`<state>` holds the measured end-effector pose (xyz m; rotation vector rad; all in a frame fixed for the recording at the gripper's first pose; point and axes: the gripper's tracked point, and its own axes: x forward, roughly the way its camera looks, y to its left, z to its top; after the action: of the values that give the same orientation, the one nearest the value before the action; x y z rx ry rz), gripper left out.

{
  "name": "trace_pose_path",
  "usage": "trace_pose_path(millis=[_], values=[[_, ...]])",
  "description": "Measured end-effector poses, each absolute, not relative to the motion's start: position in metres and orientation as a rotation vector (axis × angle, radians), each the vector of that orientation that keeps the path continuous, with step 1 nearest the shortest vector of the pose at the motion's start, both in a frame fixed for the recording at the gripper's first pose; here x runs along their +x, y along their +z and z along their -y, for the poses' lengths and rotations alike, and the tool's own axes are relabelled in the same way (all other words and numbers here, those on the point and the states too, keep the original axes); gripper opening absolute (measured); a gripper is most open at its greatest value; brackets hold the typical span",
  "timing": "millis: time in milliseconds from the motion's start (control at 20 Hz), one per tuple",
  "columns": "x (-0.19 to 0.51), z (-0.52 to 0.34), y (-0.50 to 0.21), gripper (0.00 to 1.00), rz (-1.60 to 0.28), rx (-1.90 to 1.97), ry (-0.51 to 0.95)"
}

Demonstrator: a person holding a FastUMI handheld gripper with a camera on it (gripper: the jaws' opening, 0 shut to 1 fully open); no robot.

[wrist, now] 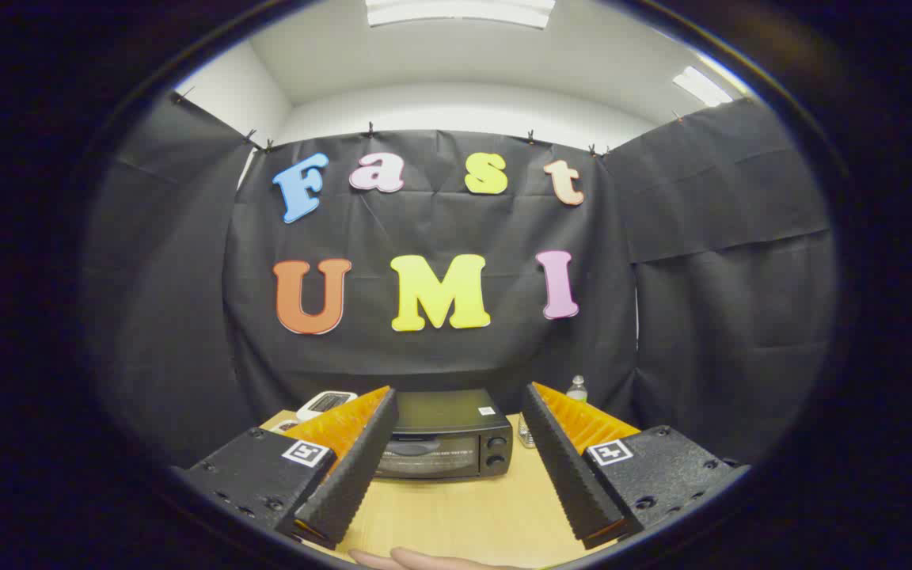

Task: Open the toaster oven, put the food inside, and close the toaster oven door.

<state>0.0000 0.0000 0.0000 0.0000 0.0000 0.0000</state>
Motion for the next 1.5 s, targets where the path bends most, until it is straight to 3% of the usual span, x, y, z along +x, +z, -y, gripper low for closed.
trace_pose_path(millis=[900, 1500], values=[[0.057, -0.019, -0.025, 1.0, 0.019, -0.028, 0.042], [0.171, -0.061, -0.125, 1.0, -0.118, 0.0, 0.151]])
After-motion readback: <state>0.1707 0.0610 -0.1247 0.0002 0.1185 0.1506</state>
